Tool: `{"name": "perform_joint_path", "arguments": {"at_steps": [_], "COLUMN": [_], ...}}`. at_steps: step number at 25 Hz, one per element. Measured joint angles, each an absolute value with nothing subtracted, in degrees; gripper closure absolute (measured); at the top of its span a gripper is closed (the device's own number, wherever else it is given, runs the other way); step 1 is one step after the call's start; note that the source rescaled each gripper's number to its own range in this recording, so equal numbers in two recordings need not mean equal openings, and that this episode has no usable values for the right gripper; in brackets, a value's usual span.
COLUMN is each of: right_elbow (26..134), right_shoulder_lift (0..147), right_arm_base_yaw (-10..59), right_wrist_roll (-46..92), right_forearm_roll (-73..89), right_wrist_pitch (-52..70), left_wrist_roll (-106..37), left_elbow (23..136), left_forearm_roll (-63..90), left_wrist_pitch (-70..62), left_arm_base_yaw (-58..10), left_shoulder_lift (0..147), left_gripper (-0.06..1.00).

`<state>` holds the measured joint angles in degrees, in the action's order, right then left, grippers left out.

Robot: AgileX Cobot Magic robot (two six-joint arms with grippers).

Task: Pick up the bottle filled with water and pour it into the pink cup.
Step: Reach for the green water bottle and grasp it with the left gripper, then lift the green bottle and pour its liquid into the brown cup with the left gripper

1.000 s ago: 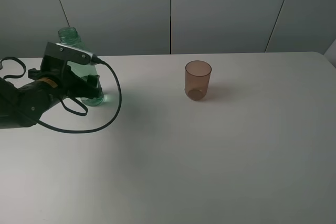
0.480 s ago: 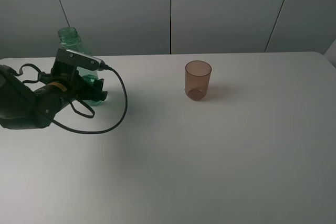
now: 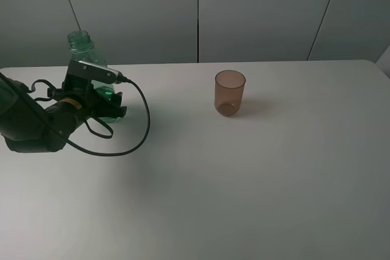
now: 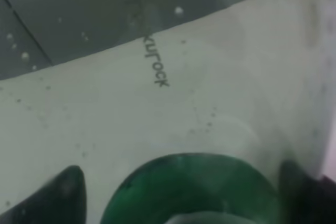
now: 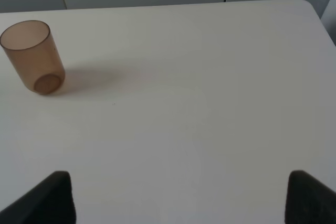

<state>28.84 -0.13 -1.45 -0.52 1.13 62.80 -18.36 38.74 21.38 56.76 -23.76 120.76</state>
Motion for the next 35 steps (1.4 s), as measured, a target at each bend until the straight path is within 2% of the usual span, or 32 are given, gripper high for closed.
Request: {"name": "perform_joint_path", "arguments": {"at_steps": [15,16,17,18,19,20,29,35], "right_elbow": [28.84,28.84,28.84,28.84,28.84,28.84,28.84,28.84], "right_shoulder_lift": [-0.13,-0.13,-0.13,-0.13,-0.13,-0.13,-0.13,-0.13], "right_arm_base_yaw": [-1.45,-1.45,-1.45,-1.45,-1.45,-1.45,-1.45,-1.45], "right_wrist_roll": [-0.52,-0.52,-0.52,-0.52,-0.52,-0.52,-0.52,-0.52], "right_forearm_roll": [1.13,1.13,1.13,1.13,1.13,1.13,1.13,1.13], "right_wrist_pitch": [62.8,62.8,62.8,62.8,62.8,62.8,62.8,62.8], "left_wrist_roll": [-18.13,-18.13,-18.13,-18.13,-18.03,-18.16,-18.16,-18.16], "left_elbow": [38.74,38.74,38.74,38.74,38.74,38.74,38.74,40.28], "left_forearm_roll": [20.74,20.74,20.96,21.34,21.88,22.2,22.67,16.73], "left_wrist_pitch": [60.57,60.86,61.28,61.64,61.97,62.23,62.69,63.02], "left_arm_base_yaw": [-23.76,-23.76,-23.76,-23.76,-23.76,-23.89,-23.89,-23.89], "left_shoulder_lift": [120.76,120.76,120.76,120.76,120.79,120.89,121.01,120.35], "left_gripper": [-0.05,-0.02,0.09,0.37,0.74,0.94,0.94,0.94]}}
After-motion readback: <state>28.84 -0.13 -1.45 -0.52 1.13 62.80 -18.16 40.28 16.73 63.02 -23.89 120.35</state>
